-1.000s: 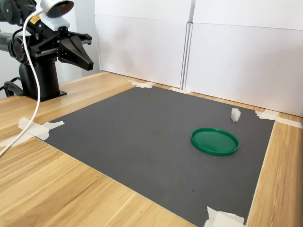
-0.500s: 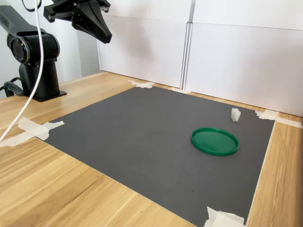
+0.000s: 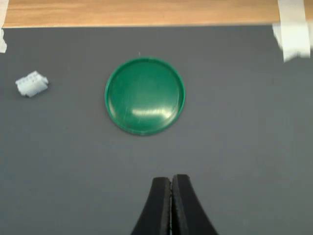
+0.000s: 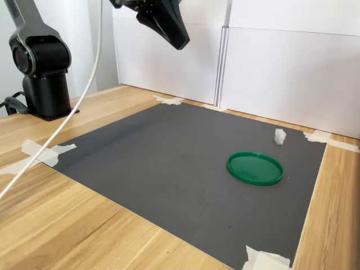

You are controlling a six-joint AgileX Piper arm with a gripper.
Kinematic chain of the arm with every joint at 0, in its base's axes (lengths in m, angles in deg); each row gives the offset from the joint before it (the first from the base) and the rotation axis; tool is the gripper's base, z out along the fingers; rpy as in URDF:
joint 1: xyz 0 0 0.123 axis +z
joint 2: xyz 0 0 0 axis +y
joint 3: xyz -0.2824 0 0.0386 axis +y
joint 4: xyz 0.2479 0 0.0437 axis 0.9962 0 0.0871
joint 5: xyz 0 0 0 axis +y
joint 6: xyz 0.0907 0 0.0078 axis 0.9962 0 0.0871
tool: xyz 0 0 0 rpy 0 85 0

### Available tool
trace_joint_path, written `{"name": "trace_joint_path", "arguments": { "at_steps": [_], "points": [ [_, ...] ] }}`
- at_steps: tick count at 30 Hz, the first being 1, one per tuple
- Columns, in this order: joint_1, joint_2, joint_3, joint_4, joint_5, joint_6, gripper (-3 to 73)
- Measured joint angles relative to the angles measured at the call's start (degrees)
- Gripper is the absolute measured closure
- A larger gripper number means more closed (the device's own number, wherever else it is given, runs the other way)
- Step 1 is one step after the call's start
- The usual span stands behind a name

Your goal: Grasp a white terminal and put it in the green lid.

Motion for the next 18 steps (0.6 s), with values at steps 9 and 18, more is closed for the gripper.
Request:
{"name": "trace_joint_path", "arguments": {
  "at_steps": [9,18],
  "points": [
    [0.0,12.4,-15.8,1.0,8.5,-14.9,71.6],
    [0.1,22.4,-28.2,7.6,21.5,-34.3,71.6]
  ]
}}
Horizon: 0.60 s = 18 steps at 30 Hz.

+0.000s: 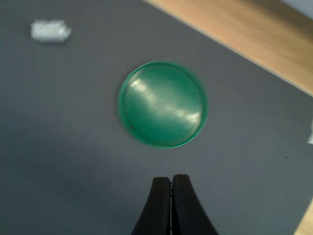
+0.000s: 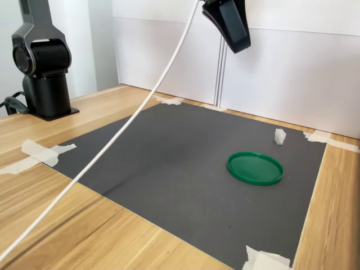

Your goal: Grasp a white terminal and put it in the green lid.

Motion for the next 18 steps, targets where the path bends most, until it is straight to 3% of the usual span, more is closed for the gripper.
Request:
{"name": "trace_joint_path", "arguments": {
  "at_steps": [5,14,18],
  "points": [
    [4.6,5.8,-6.2,-0.4,9.4,-6.2,71.6],
    [6.2,10.8,-11.1,-0.3,8.4,-7.1,71.6],
    [6.2,13.0,-13.4,0.9,8.9,-10.2,68.0]
  ]
}}
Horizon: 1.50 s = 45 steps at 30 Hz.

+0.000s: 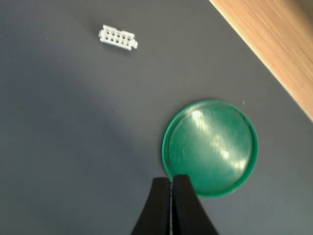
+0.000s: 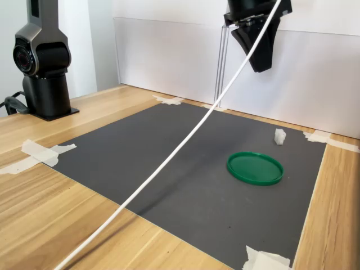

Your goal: Grasp a white terminal and put it in the green lid.

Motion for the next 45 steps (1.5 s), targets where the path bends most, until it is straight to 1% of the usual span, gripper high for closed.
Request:
{"name": "trace_joint_path", "arguments": {
  "at_steps": [3,4,5,6,7,11,12,14,17,21,24,26,29,33,36,39,43,45],
  "points": [
    [0.0,1.2,-1.9,1.1,1.1,-1.3,59.1],
    [0.0,1.7,-2.6,1.3,1.8,-1.3,52.6],
    [0.0,1.9,-3.0,1.3,1.9,-1.2,49.5],
    [0.0,2.1,-3.3,1.4,2.0,-0.9,42.6],
    [0.0,2.3,-3.3,1.4,1.9,-0.4,37.6],
    [0.2,3.2,-3.4,1.4,1.8,0.4,13.2],
    [0.5,3.5,-3.4,1.1,1.8,0.4,8.1],
    [1.2,3.9,-3.4,0.9,1.9,0.2,2.9],
    [2.8,4.1,-3.4,0.9,3.0,-1.1,-0.6],
    [3.8,4.1,-3.4,2.9,4.2,-4.2,-1.3],
    [4.0,4.4,-3.9,4.0,4.3,-4.7,-1.4],
    [4.0,5.3,-5.3,4.3,4.8,-2.5,-1.4],
    [4.1,8.5,-9.6,4.1,7.3,3.5,-1.4],
    [5.8,11.2,-14.1,2.4,9.0,6.9,-1.6],
    [8.2,13.4,-16.1,-1.1,9.4,9.5,-1.6],
    [9.3,15.7,-16.3,-3.3,9.5,12.0,-1.6],
    [9.3,17.6,-16.3,-5.3,9.1,12.7,-1.6],
    [9.3,18.1,-16.3,-5.6,8.6,12.9,-1.6]
  ]
}}
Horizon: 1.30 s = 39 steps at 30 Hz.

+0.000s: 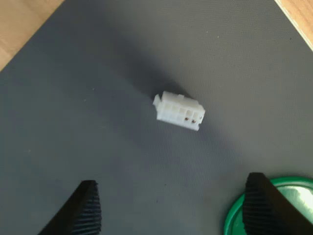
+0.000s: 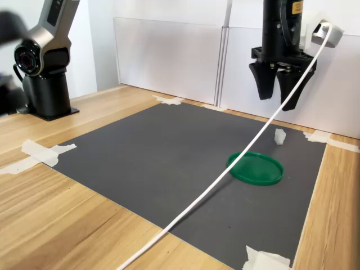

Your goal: Grasp a white terminal and put it in the green lid.

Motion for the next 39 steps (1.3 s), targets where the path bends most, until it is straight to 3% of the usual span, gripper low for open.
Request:
{"name": "trace_joint_path", "arguments": {
  "at_steps": [39],
  "points": [
    [0.0,7.9,-0.1,1.3,-9.0,-0.1,-0.3]
  ]
}}
